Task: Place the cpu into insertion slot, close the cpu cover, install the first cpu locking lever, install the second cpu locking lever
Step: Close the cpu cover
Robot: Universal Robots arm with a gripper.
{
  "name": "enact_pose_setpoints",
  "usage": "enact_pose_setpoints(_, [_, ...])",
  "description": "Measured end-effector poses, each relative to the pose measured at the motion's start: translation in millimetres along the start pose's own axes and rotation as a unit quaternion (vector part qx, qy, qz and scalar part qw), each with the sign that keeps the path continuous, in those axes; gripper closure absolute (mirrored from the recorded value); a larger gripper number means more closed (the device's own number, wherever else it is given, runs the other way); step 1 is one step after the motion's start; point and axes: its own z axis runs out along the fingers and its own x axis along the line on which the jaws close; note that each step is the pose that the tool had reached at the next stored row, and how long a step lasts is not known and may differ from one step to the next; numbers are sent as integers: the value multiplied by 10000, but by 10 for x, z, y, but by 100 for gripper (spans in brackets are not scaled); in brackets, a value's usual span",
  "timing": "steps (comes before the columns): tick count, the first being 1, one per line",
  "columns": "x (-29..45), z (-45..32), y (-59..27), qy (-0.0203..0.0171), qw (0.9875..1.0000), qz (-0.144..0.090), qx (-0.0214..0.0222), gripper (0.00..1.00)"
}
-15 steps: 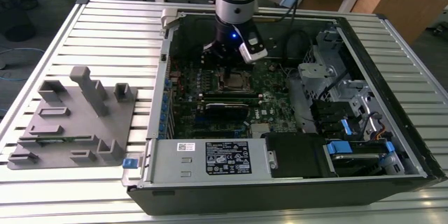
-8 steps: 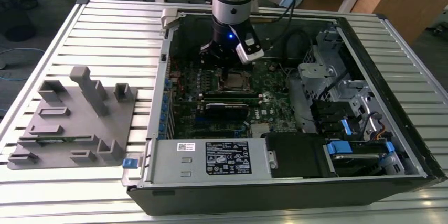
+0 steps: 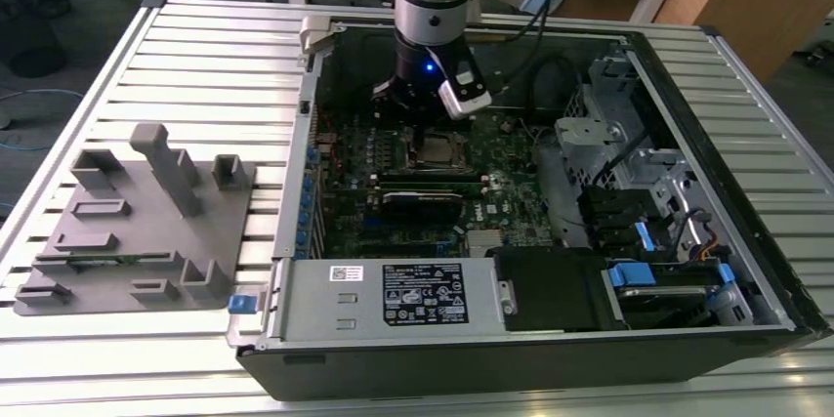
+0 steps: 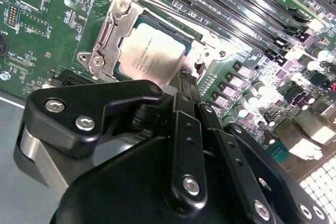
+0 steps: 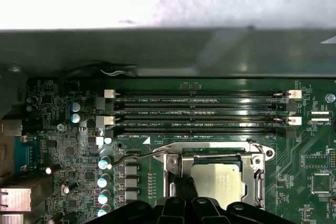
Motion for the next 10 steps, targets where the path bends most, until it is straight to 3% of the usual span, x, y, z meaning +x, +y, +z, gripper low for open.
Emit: enact_pose_setpoints(10, [21, 38, -8, -4, 10000, -1, 0, 89])
